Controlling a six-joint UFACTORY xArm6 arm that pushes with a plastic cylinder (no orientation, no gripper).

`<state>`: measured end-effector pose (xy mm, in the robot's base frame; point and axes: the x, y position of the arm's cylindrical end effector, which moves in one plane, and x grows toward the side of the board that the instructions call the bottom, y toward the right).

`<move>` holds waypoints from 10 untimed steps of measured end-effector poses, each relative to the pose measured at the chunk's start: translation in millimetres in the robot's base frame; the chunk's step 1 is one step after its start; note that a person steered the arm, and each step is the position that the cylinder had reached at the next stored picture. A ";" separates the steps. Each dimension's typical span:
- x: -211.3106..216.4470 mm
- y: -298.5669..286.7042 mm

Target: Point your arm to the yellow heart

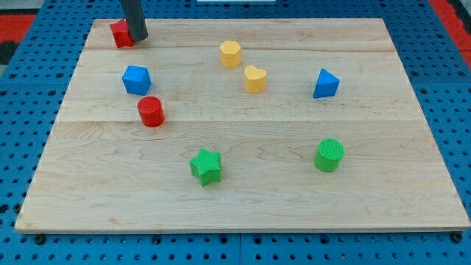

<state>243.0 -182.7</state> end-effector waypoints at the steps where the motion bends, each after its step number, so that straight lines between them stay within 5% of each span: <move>1: 3.1 18.4; 6: 18.6 45.6; 10: 141.6 143.6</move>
<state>384.6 -39.1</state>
